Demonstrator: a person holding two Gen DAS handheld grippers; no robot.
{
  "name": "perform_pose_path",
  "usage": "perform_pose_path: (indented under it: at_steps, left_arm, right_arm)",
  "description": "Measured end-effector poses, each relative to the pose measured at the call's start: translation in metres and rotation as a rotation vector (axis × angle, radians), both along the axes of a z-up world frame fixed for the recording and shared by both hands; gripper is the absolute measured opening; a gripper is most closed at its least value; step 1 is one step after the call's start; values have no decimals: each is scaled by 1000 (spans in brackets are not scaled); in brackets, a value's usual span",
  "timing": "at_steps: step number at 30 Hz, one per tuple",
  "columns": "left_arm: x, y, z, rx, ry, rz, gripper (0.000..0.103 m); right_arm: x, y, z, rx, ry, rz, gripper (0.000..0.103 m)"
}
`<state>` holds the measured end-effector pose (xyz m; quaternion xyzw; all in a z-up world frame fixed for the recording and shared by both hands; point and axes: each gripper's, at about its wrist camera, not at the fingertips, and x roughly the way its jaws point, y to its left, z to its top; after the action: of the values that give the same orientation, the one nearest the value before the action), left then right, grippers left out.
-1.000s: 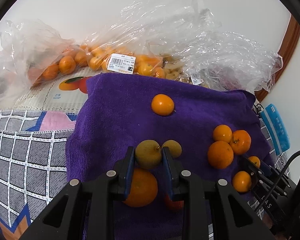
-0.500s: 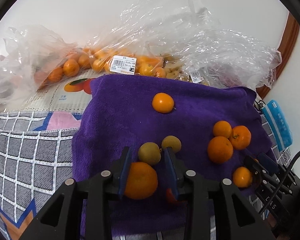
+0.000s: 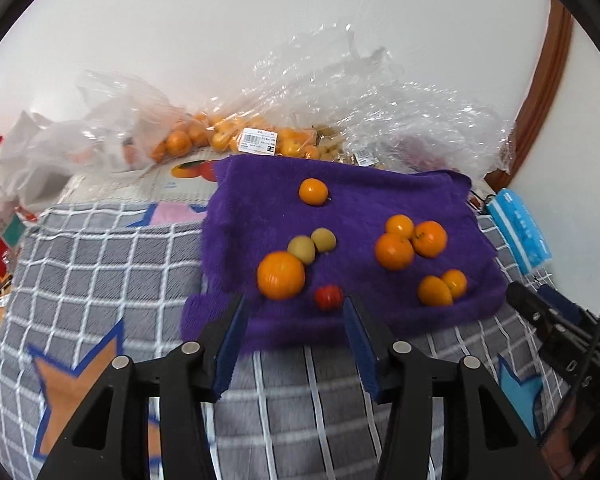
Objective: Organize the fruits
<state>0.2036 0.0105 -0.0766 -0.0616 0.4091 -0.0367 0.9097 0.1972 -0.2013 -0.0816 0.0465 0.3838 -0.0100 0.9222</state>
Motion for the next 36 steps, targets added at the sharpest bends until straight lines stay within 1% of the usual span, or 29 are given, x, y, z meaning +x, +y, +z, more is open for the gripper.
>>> perform_pose_path:
  at_steps: [4,6,8,10,12,13,14,16,17,20,23,26,29,36]
  left_arm:
    - [-39,1,15,4,-46,17,63]
    - [-57,1,22,-6,-62,19,71]
    - [-76,1,30,-18,-87,23,76]
    - [-91,-1,34,-4,-109,21,76]
    - [-109,-4,39,27,-133,23,76]
    - [-117,-5,41,35,-144,24,76]
    - [-127,-6,44,38,-160,25,76]
    - [-141,-5,47,43,-180,31,84]
    - [-148,-5,49,45,-195,35,87]
    - [-167,-4,54,45,-225,41,88]
    - [-185,-2,58,42,-245,51,91]
    - [-195,-3,58,51,-232,50,95]
    - [-205,-5,58,48,-233,56,96]
    - [-215,-11,61,62,-238,59,97]
  right_arm:
    - [-34,1,21,-25,-34,-14,69]
    - [-53,0,32,-34,-52,-25,69]
    - [-72,-1,41,-31,-65,-28,69]
    - [-86,-2,46,-33,-71,-27,69]
    - [-100,-3,49,-35,-80,-30,69]
    - [-109,-3,50,-32,-91,-27,74]
    - [-115,-3,51,-28,-100,-24,84]
    - [-130,-1,51,-22,-126,-19,92]
    - [-135,0,52,-24,-132,-13,93]
    - [-154,8,53,-54,-148,6,96]
    - [-169,15,55,-75,-161,17,101]
    - [-182,16,58,-82,-165,13,101]
    - [-193,12,59,-67,-162,11,102]
    - [-210,0,66,-58,-177,-6,102]
